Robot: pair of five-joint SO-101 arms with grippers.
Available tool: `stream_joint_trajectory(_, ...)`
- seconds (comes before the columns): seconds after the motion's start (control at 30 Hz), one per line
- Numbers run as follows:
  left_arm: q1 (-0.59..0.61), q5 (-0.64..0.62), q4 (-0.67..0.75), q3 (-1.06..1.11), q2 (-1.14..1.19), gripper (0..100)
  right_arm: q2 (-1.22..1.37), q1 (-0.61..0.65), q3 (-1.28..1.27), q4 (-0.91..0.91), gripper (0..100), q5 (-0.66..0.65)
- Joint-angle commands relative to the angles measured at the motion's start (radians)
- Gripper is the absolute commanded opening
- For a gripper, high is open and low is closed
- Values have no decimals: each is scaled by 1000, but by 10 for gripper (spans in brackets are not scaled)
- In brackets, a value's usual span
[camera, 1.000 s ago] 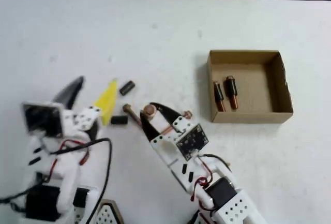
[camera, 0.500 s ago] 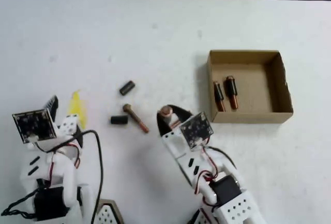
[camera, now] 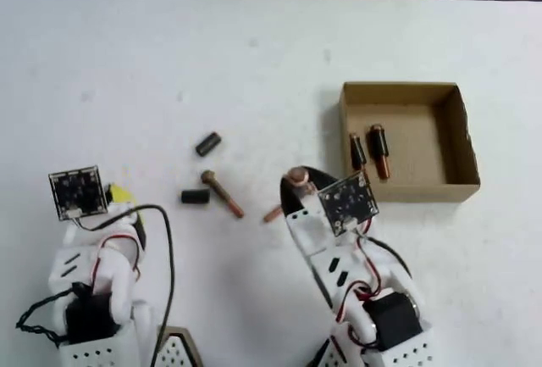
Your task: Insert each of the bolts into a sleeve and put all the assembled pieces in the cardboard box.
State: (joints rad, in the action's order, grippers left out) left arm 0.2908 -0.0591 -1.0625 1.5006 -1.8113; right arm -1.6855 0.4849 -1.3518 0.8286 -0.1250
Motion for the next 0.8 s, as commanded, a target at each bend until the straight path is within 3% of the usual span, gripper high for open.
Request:
stream_joint_trajectory(0.0, 8, -2, -32, -2, -15, 22, -7, -25, 150, 68, 17, 3)
stream_joint_trajectory(0.27, 8, 5, -52, 44, -15, 22, 70, -140, 354, 182, 17, -87)
stream_joint_trajectory(0.77, 8, 6, -100, 63, -15, 22, 820, -470, 686, 182, 17, -207)
